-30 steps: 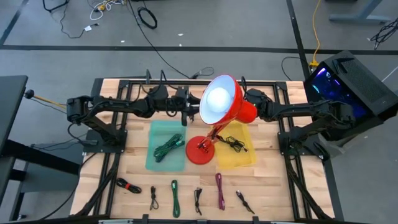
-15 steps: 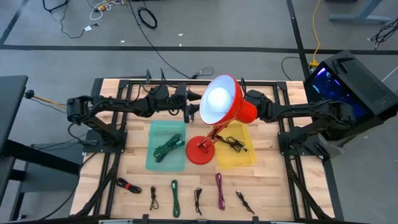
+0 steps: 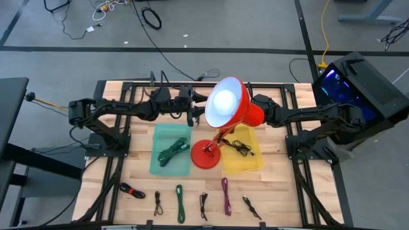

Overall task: Pick & Place USB Port
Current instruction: Put the blue patterned charger cable into the blue bin, then put the black charger cable into the yellow bin

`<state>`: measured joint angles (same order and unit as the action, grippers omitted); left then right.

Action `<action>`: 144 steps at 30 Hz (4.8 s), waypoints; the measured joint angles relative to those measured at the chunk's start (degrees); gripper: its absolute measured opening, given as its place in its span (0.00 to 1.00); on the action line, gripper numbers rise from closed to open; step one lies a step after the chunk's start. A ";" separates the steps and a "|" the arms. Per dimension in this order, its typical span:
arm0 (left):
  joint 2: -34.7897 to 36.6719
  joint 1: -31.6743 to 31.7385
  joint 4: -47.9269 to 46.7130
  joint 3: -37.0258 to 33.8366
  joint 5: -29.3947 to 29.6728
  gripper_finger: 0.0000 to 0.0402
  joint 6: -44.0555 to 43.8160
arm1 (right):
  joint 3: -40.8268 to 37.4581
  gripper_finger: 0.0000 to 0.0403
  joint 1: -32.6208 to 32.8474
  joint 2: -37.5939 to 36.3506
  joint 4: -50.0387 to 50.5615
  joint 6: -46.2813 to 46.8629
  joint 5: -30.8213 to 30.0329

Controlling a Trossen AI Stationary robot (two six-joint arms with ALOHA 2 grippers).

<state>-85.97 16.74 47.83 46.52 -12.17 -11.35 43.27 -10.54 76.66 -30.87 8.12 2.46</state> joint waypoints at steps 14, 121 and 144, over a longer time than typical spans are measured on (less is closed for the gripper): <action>-0.02 -1.63 1.71 0.00 1.87 0.05 0.04 | 0.00 0.00 0.59 0.00 0.09 -0.04 -0.26; 34.97 -43.12 -57.17 -13.86 18.37 0.51 -43.73 | 0.00 0.29 0.28 -7.50 39.45 4.69 -6.08; 20.23 -70.79 -58.02 -13.10 18.31 0.43 -86.19 | 0.00 0.29 0.28 -7.50 39.45 3.41 -6.08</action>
<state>-65.75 -54.04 -10.19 33.42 6.14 -97.53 43.27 -10.26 69.17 8.58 11.53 -3.62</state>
